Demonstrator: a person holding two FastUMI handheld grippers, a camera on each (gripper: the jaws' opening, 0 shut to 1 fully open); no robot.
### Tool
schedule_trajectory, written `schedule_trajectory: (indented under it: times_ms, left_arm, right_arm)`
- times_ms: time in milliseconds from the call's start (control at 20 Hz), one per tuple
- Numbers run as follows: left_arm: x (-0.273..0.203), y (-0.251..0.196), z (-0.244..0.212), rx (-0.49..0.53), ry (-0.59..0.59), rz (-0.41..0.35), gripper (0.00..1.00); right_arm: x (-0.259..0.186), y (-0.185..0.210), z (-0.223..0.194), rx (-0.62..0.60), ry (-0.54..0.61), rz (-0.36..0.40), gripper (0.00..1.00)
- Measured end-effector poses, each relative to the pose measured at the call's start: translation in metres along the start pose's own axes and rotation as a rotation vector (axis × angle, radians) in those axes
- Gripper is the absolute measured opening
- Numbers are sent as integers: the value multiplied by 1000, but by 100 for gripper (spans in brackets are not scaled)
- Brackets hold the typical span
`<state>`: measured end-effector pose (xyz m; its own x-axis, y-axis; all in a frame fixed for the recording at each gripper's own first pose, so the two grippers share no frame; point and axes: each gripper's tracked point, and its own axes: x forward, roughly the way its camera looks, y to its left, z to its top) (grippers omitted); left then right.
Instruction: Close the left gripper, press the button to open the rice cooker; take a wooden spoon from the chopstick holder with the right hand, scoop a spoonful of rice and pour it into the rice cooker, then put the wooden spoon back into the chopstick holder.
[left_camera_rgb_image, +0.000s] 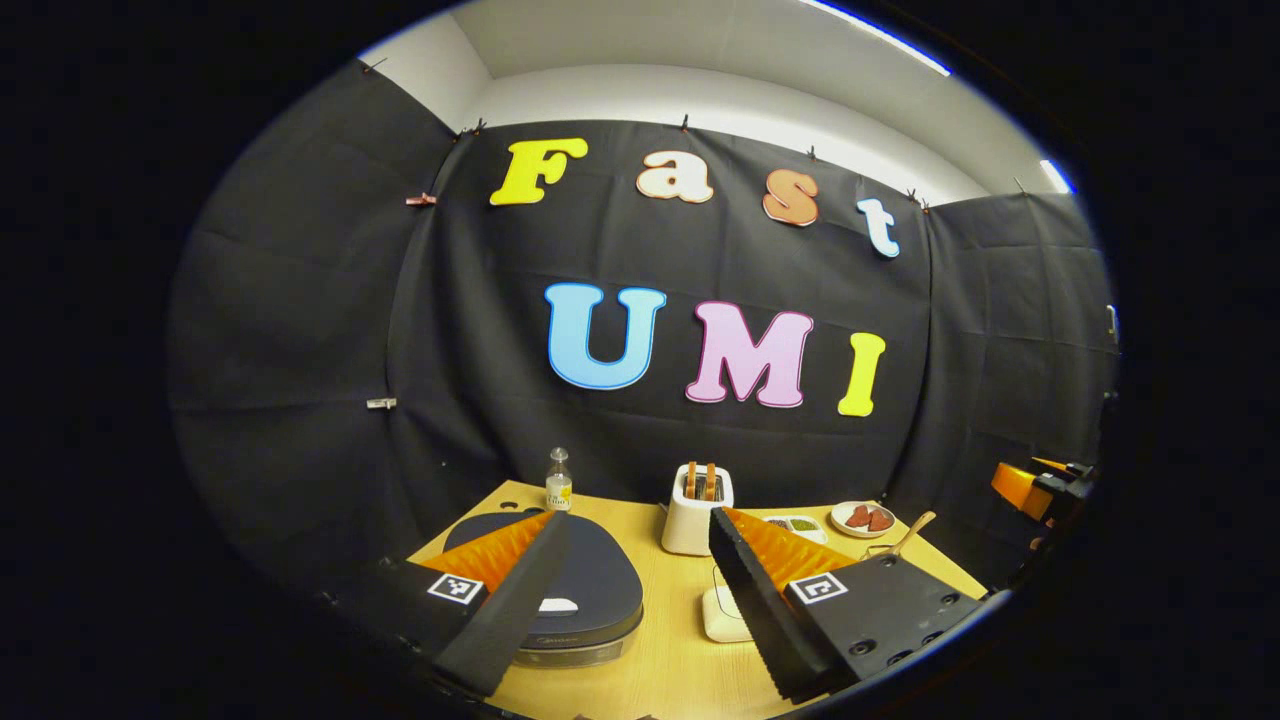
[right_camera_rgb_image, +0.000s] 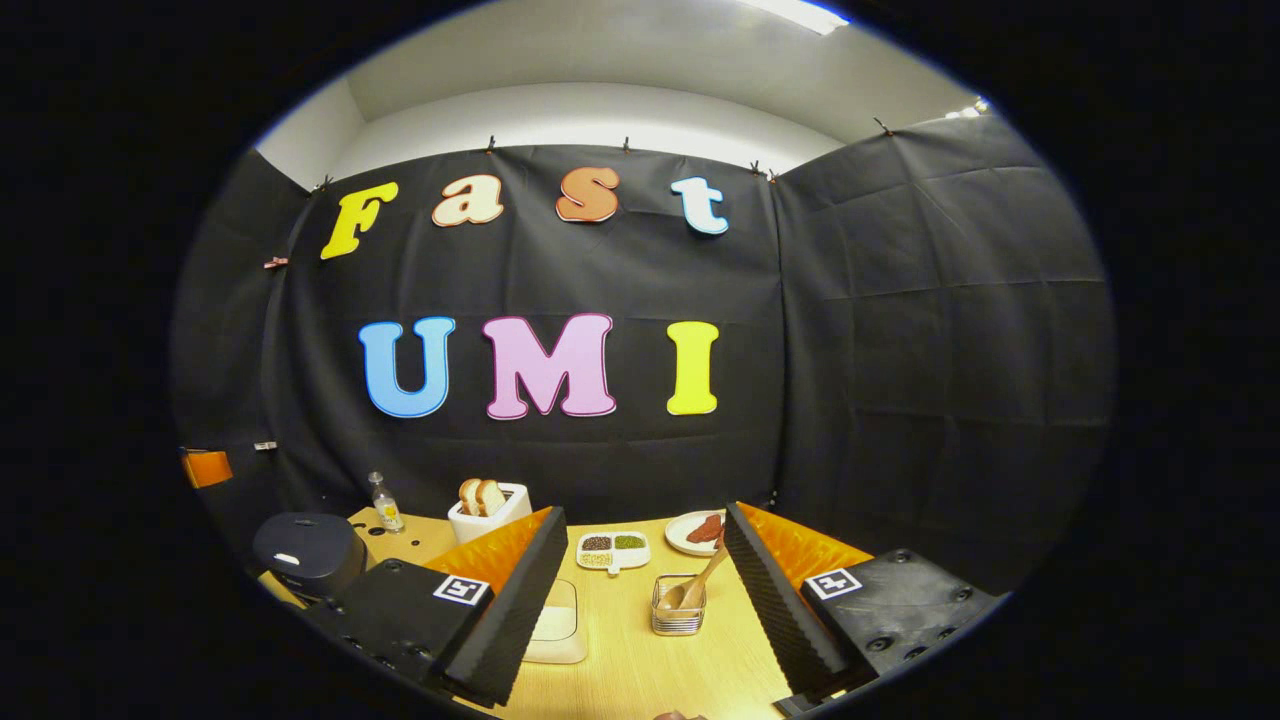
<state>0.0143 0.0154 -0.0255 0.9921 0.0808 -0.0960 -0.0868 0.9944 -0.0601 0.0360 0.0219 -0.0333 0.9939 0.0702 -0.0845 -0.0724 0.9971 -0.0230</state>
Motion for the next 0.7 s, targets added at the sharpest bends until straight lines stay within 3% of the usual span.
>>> schedule_trajectory:
  times_ms: [450, 550, 700]
  left_arm:
    - [12, 28, -4, 1, 67, 119, 94]
    - [12, 32, -10, -16, 95, 120, 88]
    - [12, 43, -18, -31, 126, 113, 64]
  right_arm:
    - [53, 29, -23, -8, 74, 112, 99]
    - [61, 37, -29, -10, 81, 135, 99]
    - [71, 46, -33, -22, 87, 172, 99]
